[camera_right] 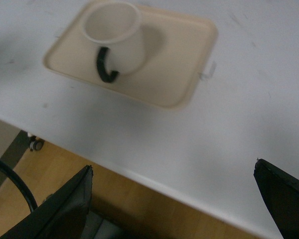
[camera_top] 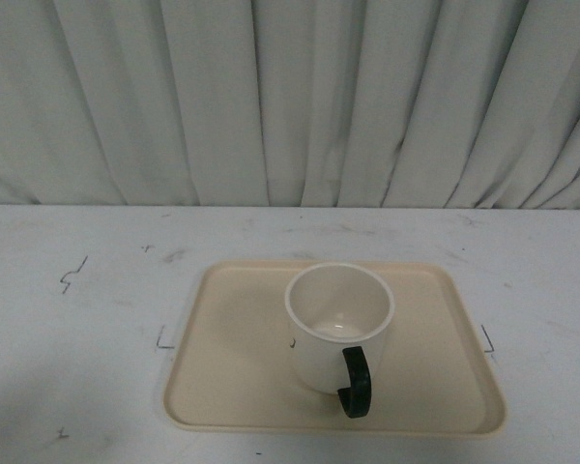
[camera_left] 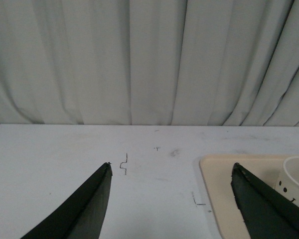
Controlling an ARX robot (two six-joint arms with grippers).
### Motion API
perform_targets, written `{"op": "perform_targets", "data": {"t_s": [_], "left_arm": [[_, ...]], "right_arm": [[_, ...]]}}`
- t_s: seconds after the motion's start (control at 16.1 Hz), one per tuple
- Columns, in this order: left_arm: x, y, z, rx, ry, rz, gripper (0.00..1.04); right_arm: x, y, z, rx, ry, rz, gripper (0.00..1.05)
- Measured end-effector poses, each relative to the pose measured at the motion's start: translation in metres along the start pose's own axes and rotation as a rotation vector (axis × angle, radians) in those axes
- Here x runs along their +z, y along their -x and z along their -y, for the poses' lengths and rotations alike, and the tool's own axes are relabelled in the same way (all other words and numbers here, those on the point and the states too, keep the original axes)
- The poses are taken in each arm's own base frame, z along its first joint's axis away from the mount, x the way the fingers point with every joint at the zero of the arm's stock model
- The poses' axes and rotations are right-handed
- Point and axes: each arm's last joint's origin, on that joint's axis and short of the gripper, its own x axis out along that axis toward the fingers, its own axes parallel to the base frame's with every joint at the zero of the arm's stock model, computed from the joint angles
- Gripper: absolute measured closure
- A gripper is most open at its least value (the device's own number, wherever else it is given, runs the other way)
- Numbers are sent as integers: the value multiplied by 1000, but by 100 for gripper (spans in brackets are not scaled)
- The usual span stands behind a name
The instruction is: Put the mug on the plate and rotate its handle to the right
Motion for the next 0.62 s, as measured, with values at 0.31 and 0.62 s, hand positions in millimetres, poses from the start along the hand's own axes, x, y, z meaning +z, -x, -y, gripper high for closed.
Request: {"op": "perform_targets", "data": {"t_s": [0.31, 0.62], "left_arm": [[0, 0, 0, -1, -1, 0, 7], [0, 0, 0, 0, -1, 0, 7]], "right_arm": [[88, -61, 11, 37, 148, -119, 6], [150, -162, -18, 80, -44, -359, 6]]}}
